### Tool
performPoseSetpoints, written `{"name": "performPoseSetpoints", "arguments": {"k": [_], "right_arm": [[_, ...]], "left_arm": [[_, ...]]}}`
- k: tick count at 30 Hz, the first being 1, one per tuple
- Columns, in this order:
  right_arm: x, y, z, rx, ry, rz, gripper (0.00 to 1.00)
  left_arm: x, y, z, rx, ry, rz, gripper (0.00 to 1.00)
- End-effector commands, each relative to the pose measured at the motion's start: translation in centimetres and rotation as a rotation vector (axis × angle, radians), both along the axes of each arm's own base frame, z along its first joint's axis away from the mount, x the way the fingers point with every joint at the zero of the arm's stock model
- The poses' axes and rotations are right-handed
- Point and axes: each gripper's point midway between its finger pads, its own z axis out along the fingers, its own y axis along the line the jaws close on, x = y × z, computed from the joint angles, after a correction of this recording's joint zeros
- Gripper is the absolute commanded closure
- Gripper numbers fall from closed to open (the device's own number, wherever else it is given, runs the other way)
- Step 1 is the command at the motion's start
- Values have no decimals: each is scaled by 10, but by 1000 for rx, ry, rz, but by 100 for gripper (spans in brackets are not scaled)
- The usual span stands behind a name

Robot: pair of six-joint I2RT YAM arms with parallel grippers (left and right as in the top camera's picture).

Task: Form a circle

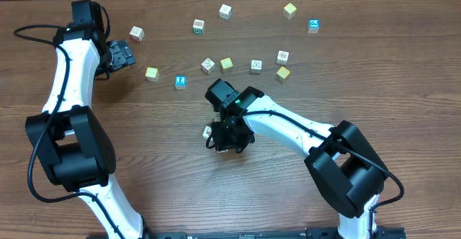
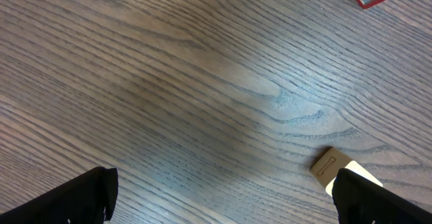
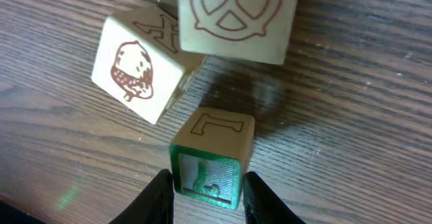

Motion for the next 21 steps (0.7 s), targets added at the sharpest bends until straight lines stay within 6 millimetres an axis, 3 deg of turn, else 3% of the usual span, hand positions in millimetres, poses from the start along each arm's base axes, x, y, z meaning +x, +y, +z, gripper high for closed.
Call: {"name": "performPoseSetpoints", "arguments": {"k": [1,21], "right_arm": [[2,8,3,30,-11,40,69],[15,3,4,46,-27,13,69]], "left_arm": [[-1,-2,3,8,-2,-13,0],[-1,-2,3,8,-2,-13,0]]}}
